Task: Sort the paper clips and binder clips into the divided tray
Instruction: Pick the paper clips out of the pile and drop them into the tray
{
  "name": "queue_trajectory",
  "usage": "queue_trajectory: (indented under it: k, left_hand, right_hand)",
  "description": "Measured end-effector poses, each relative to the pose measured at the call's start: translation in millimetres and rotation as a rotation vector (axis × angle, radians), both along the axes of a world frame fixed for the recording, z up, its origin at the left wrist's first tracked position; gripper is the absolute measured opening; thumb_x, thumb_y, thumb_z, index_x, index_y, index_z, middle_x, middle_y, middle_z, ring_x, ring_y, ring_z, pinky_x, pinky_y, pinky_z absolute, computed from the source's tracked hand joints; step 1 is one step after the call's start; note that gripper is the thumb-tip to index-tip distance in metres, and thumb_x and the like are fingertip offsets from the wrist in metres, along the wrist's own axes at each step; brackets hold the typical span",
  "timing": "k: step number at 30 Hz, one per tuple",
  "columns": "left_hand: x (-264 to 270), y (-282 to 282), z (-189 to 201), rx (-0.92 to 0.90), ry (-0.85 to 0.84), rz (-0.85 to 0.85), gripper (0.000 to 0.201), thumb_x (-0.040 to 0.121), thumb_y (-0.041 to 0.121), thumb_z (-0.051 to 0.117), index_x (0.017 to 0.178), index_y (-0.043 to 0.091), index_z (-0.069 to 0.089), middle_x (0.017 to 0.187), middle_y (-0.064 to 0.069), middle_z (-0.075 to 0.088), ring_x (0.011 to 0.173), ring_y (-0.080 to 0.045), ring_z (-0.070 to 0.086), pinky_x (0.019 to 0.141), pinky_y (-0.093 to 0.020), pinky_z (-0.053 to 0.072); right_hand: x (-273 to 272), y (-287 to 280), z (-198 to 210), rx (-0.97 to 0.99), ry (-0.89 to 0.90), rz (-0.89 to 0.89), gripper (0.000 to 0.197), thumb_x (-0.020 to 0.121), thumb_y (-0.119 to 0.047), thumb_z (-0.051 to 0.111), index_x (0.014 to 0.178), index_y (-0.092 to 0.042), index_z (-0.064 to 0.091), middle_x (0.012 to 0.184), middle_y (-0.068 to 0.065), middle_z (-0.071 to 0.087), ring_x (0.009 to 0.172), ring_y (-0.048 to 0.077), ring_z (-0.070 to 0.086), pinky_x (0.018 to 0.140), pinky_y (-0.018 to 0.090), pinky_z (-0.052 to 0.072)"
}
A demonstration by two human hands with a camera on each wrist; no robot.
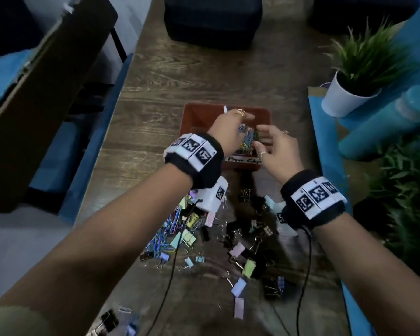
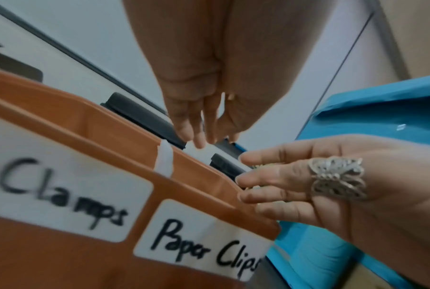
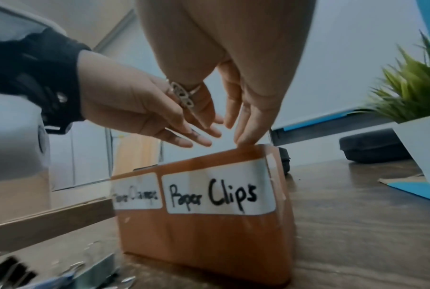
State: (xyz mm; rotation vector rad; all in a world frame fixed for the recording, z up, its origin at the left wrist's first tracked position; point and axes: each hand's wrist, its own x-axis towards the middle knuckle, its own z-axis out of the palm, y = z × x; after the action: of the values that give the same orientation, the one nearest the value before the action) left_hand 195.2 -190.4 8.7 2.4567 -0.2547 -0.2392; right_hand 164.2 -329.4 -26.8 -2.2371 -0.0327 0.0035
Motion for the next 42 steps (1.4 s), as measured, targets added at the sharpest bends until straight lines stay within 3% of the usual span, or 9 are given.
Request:
queue_trajectory:
  k: [3, 7, 12, 17, 20, 24, 31, 35, 42]
  left_hand:
    - [-47, 33, -2, -0.094, -0.150, -0.009, 0.058, 0.069, -0.017, 0.040, 0.117, 0.008, 0.061, 0.127, -0.011, 0.054, 0.116, -0.021, 0.051, 0.101, -0.015, 0.030]
    - [-121, 91, -27, 0.282, 0.060, 0.103, 0.049, 0.074, -0.011, 0.046, 0.111, 0.017, 0.062, 0.142, -0.004, 0.036, 0.126, -0.023, 0.039, 0.111, -0.039, 0.033]
    - [-204, 144, -58, 0.435, 0.224, 0.244, 0.064, 0.063, 0.018, 0.066, 0.123, 0.035, 0.054, 0.149, -0.002, 0.029, 0.136, -0.031, 0.026, 0.109, -0.052, 0.032]
    - [-255, 151, -86, 0.517, 0.430, 0.074, 0.081, 0.077, 0.041, 0.039, 0.148, 0.035, 0.001, 0.155, 0.003, -0.020, 0.145, -0.026, -0.005, 0.117, -0.045, 0.019]
    - [-270, 148, -92, 0.510, 0.399, 0.077, 0.070, 0.092, 0.042, 0.036, 0.147, 0.034, -0.007, 0.151, -0.002, -0.029, 0.145, -0.026, -0.011, 0.117, -0.044, 0.015]
    - [-280, 146, -91, 0.499, 0.377, 0.116, 0.060, 0.098, 0.043, 0.031, 0.147, 0.033, -0.003, 0.146, -0.001, -0.032, 0.145, -0.023, -0.013, 0.117, -0.043, 0.011]
    - [-289, 144, -90, 0.425, 0.318, 0.122, 0.050, 0.095, 0.042, 0.038, 0.142, 0.043, 0.025, 0.157, -0.002, -0.013, 0.146, -0.027, -0.004, 0.116, -0.045, 0.014]
    - [-285, 141, -90, 0.345, 0.170, 0.229, 0.038, 0.092, 0.043, 0.044, 0.120, 0.024, 0.061, 0.157, -0.005, 0.011, 0.142, -0.028, 0.020, 0.115, -0.041, 0.023]
    - [-267, 143, -94, 0.345, 0.240, 0.312, 0.051, 0.083, 0.052, 0.056, 0.120, 0.016, 0.059, 0.126, 0.000, 0.047, 0.119, -0.017, 0.046, 0.103, -0.031, 0.040]
  right_hand:
    - [-32, 6, -1, 0.026, -0.106, 0.027, 0.024, 0.084, 0.000, 0.059, 0.107, -0.006, 0.063, 0.099, 0.010, 0.066, 0.081, 0.017, 0.062, 0.075, 0.020, 0.050]
    - [-74, 37, -10, -0.165, 0.135, 0.400, 0.029, 0.086, 0.001, 0.052, 0.108, -0.012, 0.065, 0.100, 0.007, 0.063, 0.080, 0.012, 0.056, 0.071, 0.003, 0.036]
    - [-122, 84, -21, -0.577, 0.223, 0.881, 0.063, 0.085, 0.006, 0.040, 0.140, -0.025, 0.039, 0.152, 0.004, 0.027, 0.137, 0.026, 0.028, 0.110, 0.041, 0.033]
    - [-154, 95, -28, -0.764, 0.263, 0.957, 0.060, 0.084, 0.002, 0.042, 0.139, -0.021, 0.037, 0.157, 0.004, 0.016, 0.146, 0.026, 0.003, 0.112, 0.047, 0.028]
    - [-163, 89, -29, -0.801, 0.324, 0.925, 0.049, 0.085, -0.004, 0.044, 0.132, -0.019, 0.047, 0.151, 0.008, 0.030, 0.143, 0.028, 0.017, 0.112, 0.046, 0.027]
    - [-166, 94, -25, -0.832, 0.223, 0.832, 0.030, 0.089, -0.014, 0.043, 0.111, -0.013, 0.063, 0.114, 0.008, 0.061, 0.112, 0.025, 0.049, 0.099, 0.037, 0.041]
    - [-126, 135, -35, -0.816, 0.033, 0.832, 0.052, 0.085, 0.006, 0.044, 0.134, -0.011, 0.043, 0.134, 0.009, 0.048, 0.122, 0.027, 0.042, 0.100, 0.039, 0.039]
    - [-119, 135, -44, -0.925, 0.001, 0.833, 0.033, 0.092, -0.007, 0.048, 0.125, -0.011, 0.048, 0.121, 0.009, 0.057, 0.116, 0.027, 0.045, 0.094, 0.035, 0.037]
    - [-129, 114, -44, -0.694, 0.067, 0.679, 0.018, 0.093, -0.019, 0.052, 0.107, -0.010, 0.060, 0.115, 0.006, 0.054, 0.112, 0.023, 0.044, 0.090, 0.033, 0.039]
